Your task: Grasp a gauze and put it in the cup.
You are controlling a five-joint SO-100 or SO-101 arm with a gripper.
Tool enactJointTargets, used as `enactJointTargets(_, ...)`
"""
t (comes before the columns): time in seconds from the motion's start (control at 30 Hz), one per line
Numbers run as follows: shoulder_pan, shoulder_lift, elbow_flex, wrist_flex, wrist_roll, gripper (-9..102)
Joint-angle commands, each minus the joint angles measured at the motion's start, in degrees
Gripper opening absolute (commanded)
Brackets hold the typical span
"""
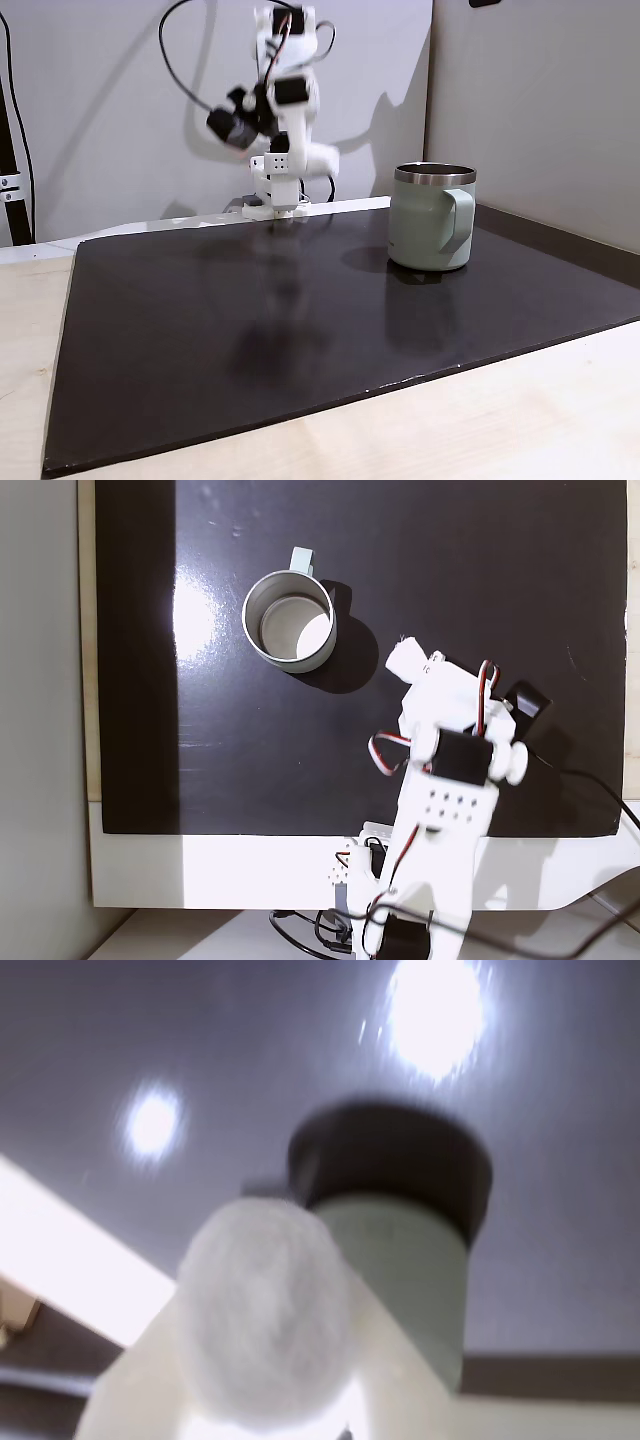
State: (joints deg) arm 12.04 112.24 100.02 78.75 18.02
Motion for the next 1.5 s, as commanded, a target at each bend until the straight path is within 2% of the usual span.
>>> enactJointTargets(0.0, -0.8, 4.7, -8.8, 5.3, 0.9, 1)
enactJointTargets(0.17, -4.0, 5.7, -15.4, 9.0, 1.4, 1)
enactJointTargets(0.43, -12.0, 0.6, -20.8, 7.1, 2.6, 1)
enactJointTargets(0.77, -20.8, -10.9, -31.7, 4.7, 5.5, 1)
enactJointTargets(1.0, -23.6, -22.4, -42.3, 5.9, 6.5, 1)
enactJointTargets(1.47, -27.2, -30.8, -41.5, 5.0, 3.6, 0)
